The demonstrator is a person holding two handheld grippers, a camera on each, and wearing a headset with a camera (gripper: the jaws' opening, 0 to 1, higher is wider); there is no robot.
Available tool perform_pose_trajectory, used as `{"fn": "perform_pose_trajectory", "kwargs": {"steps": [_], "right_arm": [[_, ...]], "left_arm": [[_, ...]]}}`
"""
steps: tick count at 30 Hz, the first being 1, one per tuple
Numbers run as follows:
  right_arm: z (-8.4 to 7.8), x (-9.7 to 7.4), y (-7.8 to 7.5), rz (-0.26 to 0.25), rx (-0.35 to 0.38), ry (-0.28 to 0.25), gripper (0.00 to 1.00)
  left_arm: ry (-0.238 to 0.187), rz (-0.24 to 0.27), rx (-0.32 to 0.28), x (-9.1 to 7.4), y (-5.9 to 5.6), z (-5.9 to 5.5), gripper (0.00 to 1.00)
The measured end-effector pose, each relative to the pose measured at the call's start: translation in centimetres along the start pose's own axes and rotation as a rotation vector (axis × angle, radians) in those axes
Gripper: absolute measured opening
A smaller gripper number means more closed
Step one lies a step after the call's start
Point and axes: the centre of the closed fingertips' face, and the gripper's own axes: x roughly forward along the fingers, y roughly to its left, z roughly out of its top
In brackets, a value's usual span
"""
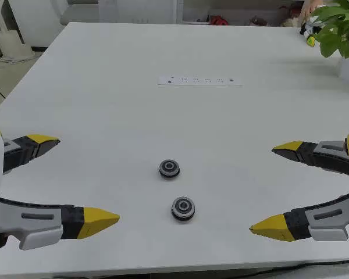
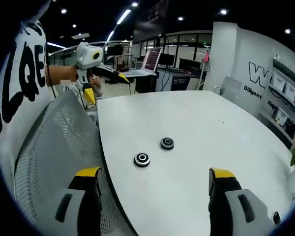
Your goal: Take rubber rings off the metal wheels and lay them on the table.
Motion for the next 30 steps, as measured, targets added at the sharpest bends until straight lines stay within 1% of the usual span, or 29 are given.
{"fn": "perform_pose_trajectory", "kwargs": {"steps": [17,24,30], "right_arm": [[-0.08,-0.18,0.78,0.006,-0.012,0.010,0.85],[-0.27,-0.19,1.00,0.011,-0.018,0.019,0.85],[-0.16,-0.19,1.03,0.012,-0.019,0.016,0.85]], "left_arm": [[0.004,0.000,0.000,-0.59,-0.30,-0.38,0.98],[0.004,-0.002,0.000,-0.63,-0.42,-0.45,0.98],[0.003,-0.005,0.000,-0.60,-0.51,-0.52,0.98]]}}
